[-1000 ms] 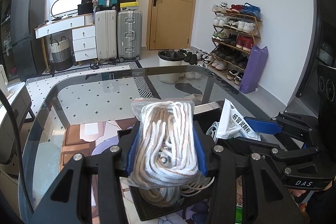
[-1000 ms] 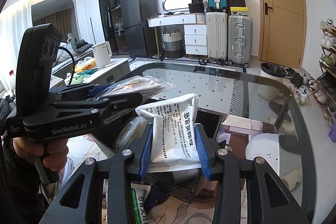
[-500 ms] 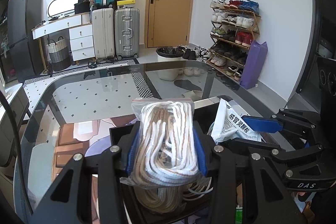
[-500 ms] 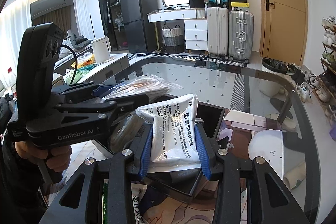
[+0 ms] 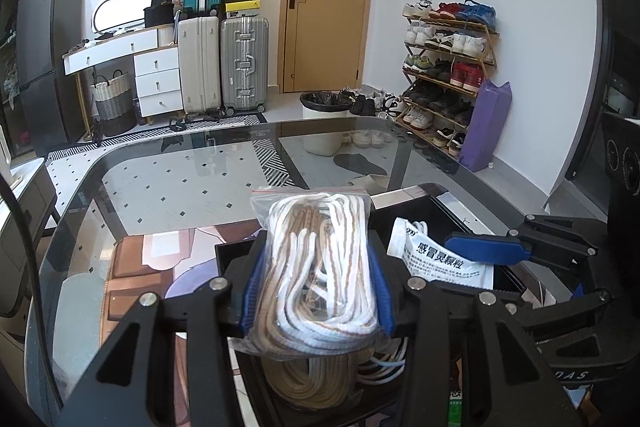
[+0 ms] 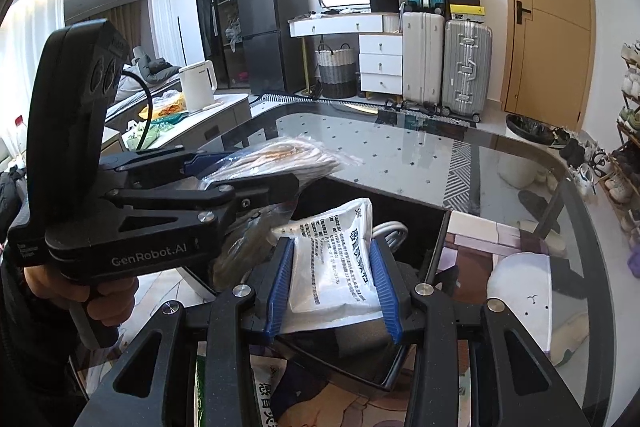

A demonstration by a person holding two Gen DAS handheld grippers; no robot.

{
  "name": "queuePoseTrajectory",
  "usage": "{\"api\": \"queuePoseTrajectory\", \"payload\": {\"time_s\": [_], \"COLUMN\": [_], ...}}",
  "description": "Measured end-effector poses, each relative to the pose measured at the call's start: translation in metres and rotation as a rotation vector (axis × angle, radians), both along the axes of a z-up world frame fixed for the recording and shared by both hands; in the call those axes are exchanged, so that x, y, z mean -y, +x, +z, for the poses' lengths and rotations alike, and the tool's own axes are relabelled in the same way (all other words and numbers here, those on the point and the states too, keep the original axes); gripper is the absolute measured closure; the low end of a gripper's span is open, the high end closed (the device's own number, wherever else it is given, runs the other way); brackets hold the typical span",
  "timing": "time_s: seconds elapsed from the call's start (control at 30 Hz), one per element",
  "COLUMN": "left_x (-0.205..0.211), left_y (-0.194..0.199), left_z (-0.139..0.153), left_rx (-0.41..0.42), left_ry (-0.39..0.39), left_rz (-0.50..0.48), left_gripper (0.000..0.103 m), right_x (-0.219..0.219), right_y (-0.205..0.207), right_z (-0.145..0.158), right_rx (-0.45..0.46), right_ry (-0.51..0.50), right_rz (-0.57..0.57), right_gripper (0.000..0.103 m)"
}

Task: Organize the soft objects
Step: 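Lift and carry the bagged rope and white packet over the black box, then lower the rope and white packet into the box and open both grippers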

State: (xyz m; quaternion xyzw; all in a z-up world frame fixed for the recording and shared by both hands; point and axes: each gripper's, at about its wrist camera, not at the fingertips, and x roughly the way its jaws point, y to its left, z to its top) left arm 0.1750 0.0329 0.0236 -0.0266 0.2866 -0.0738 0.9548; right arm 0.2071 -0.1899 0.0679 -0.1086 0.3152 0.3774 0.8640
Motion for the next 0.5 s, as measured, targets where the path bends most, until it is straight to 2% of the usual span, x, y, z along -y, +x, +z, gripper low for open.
{"api": "queuePoseTrajectory", "payload": {"time_s": [0.23, 0.3, 0.43, 0.5], "left_x": [0.001, 0.001, 0.005, 0.009], "left_y": [0.000, 0.001, 0.000, -0.001], "left_z": [-0.002, -0.003, -0.003, -0.004], "left_rx": [-0.004, -0.005, -0.005, -0.005], "left_ry": [0.009, 0.015, 0.034, 0.049], "left_rz": [-0.006, -0.008, -0.014, -0.021], "left_gripper": [0.059, 0.059, 0.058, 0.058], "right_x": [0.009, 0.014, 0.025, 0.029], "right_y": [0.001, -0.001, -0.002, -0.001], "right_z": [-0.004, -0.001, 0.006, 0.007], "right_rx": [0.000, 0.014, 0.030, 0.030], "right_ry": [-0.010, -0.002, 0.007, 0.008], "right_rz": [-0.017, -0.028, -0.056, -0.071], "right_gripper": [0.060, 0.054, 0.053, 0.046]}}
